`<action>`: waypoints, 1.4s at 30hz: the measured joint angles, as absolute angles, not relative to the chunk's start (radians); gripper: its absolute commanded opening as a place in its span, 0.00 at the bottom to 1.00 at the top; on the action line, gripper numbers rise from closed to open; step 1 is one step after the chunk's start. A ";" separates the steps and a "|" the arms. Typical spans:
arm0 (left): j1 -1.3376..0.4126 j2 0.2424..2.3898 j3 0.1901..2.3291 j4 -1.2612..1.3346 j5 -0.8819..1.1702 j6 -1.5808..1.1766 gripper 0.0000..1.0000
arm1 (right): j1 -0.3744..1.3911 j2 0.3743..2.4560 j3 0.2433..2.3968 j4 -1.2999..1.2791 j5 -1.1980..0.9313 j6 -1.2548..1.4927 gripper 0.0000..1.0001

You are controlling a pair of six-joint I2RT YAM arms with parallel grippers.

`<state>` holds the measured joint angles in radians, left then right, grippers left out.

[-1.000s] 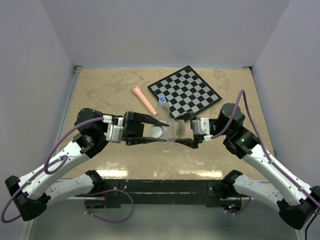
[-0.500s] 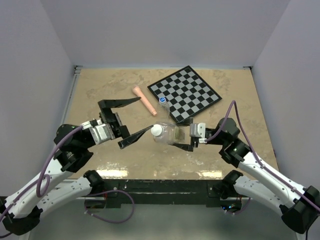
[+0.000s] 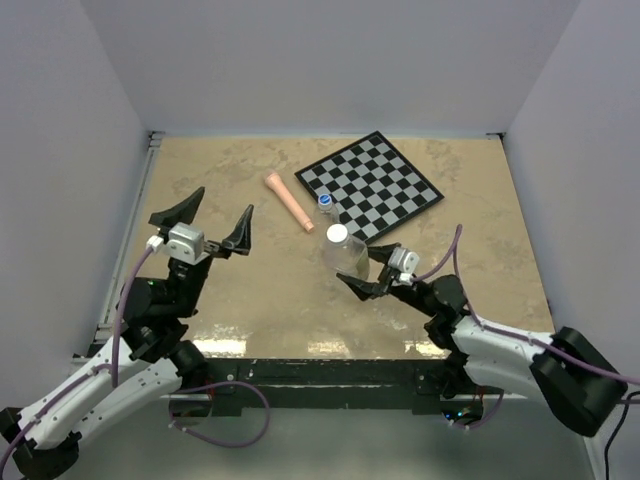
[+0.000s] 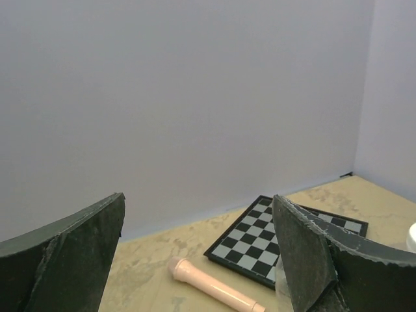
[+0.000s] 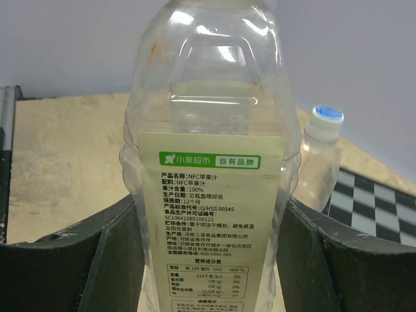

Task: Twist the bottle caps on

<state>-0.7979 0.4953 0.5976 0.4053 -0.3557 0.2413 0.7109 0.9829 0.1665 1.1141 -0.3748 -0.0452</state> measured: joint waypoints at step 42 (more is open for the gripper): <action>-0.692 0.927 0.912 -0.016 0.033 -0.248 0.97 | 0.782 1.702 0.235 1.539 -0.225 0.005 0.00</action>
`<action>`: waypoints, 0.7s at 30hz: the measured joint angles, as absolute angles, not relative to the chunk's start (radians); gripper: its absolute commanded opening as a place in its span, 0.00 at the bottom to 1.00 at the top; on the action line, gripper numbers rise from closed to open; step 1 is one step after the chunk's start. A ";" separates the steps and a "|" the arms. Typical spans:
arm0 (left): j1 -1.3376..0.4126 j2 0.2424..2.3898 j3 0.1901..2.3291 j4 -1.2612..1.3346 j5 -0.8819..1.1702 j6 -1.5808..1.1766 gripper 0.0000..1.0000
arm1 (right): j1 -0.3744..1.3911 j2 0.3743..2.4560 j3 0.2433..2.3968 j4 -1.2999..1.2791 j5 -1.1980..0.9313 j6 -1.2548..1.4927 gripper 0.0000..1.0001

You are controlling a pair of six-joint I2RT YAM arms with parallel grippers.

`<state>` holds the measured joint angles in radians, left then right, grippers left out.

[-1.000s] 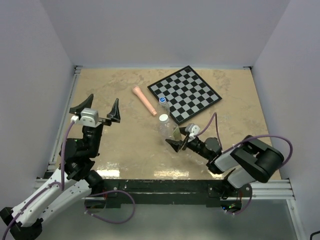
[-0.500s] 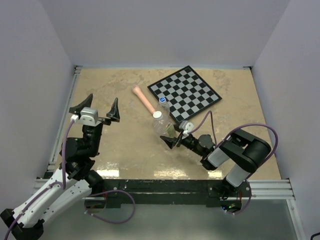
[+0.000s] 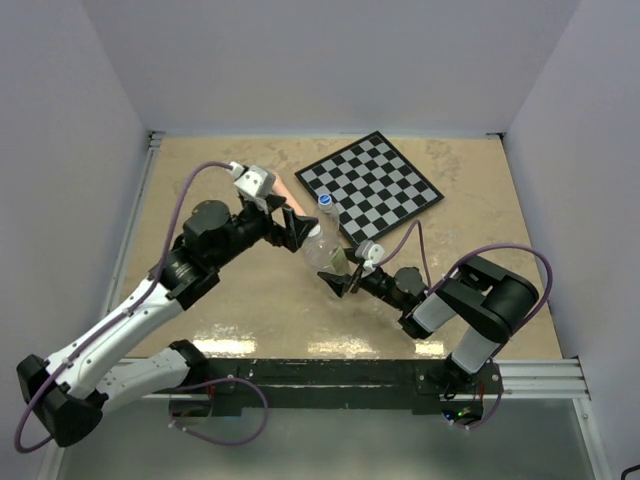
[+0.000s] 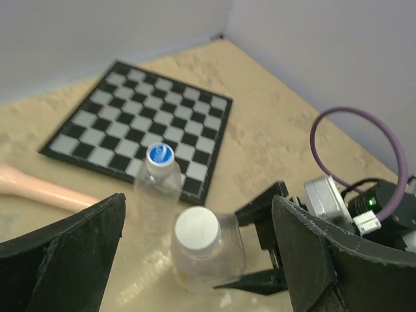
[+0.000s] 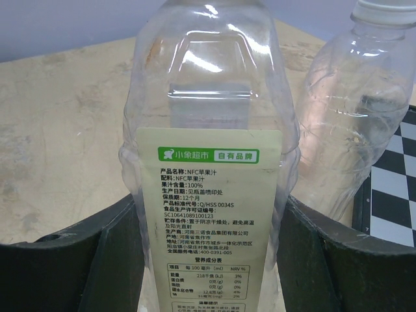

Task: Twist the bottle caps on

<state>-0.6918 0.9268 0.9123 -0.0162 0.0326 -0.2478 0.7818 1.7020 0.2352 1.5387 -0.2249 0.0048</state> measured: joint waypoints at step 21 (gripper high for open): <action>-0.692 1.148 0.941 -0.188 0.152 -0.367 0.56 | 0.793 1.704 0.235 1.539 -0.231 -0.018 0.00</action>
<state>-0.6922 1.1477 0.9405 -0.1879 0.1516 -0.3672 0.7925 1.7039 0.2348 1.5391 -0.2310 -0.0177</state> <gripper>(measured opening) 0.703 0.684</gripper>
